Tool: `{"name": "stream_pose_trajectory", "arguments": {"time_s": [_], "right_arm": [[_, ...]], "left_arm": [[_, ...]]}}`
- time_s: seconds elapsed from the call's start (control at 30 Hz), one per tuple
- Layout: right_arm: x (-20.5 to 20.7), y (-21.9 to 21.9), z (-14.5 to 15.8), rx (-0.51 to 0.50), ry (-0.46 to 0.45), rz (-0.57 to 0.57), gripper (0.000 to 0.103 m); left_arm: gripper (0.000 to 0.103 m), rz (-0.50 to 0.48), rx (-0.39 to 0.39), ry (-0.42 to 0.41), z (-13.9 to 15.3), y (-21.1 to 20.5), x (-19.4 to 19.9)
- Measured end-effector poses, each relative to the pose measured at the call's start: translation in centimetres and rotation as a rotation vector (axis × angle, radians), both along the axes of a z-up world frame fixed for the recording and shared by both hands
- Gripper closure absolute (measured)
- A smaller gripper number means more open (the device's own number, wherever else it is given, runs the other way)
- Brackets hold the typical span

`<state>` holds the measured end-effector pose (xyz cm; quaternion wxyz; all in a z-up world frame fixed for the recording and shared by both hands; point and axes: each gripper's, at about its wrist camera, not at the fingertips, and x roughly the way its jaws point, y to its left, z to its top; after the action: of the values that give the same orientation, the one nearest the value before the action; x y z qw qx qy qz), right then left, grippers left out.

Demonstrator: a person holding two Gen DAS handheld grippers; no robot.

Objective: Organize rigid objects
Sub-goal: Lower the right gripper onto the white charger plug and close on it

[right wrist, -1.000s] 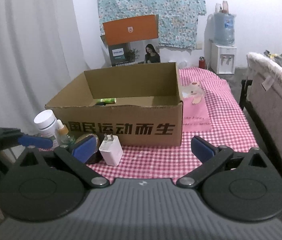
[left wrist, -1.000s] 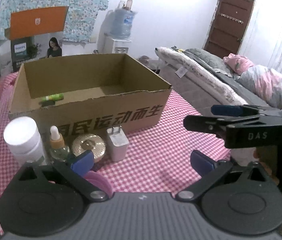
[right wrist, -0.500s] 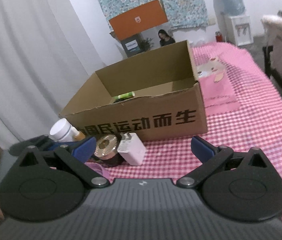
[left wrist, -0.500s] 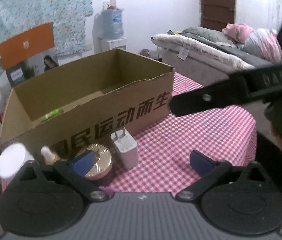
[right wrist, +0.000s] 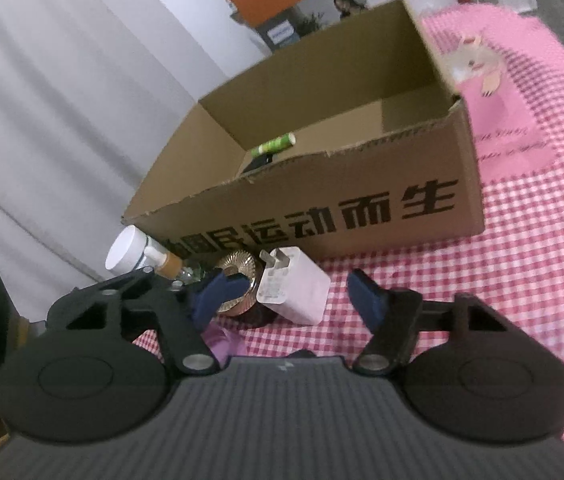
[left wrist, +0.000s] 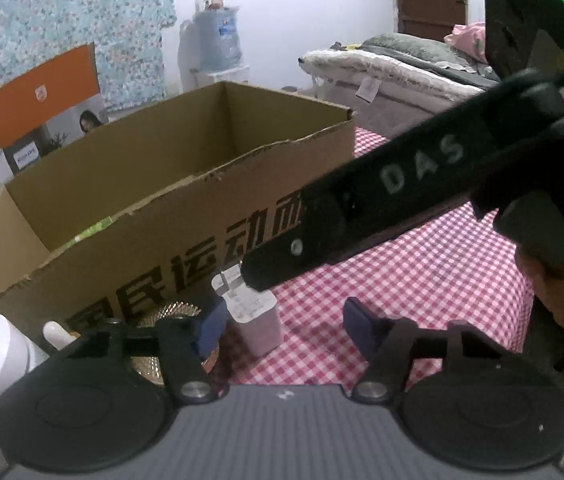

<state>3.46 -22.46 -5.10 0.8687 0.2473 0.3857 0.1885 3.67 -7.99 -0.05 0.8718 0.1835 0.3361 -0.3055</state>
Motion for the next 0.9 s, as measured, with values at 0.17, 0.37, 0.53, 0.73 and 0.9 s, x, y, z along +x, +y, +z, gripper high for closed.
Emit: {"name": "stream_pose_trajectory", "arguments": {"time_s": [0.17,0.37,0.53,0.73,0.9], "right_arm": [[1.6,0.8,-1.0,0.022,0.035,0.045,0.051],[3.4,0.9,-2.2,0.078,0.083,0.053,0.056],[4.0,0.7,-2.9,0.116,0.118,0.045,0.066],[3.1,0.0,-2.6,0.113,0.124,0.026,0.066],[2.1,-0.5,-2.6,0.116,0.136,0.005,0.066]], "left_arm": [[0.046,0.027,-0.019,0.046,-0.2,0.2,1.3],[0.048,0.048,-0.039,0.086,-0.3,0.2,2.4],[0.05,0.064,-0.073,0.12,-0.6,0.7,2.9],[0.051,0.036,-0.108,0.142,-0.6,0.9,2.6],[0.051,0.003,-0.126,0.157,-0.7,0.7,1.8]]}}
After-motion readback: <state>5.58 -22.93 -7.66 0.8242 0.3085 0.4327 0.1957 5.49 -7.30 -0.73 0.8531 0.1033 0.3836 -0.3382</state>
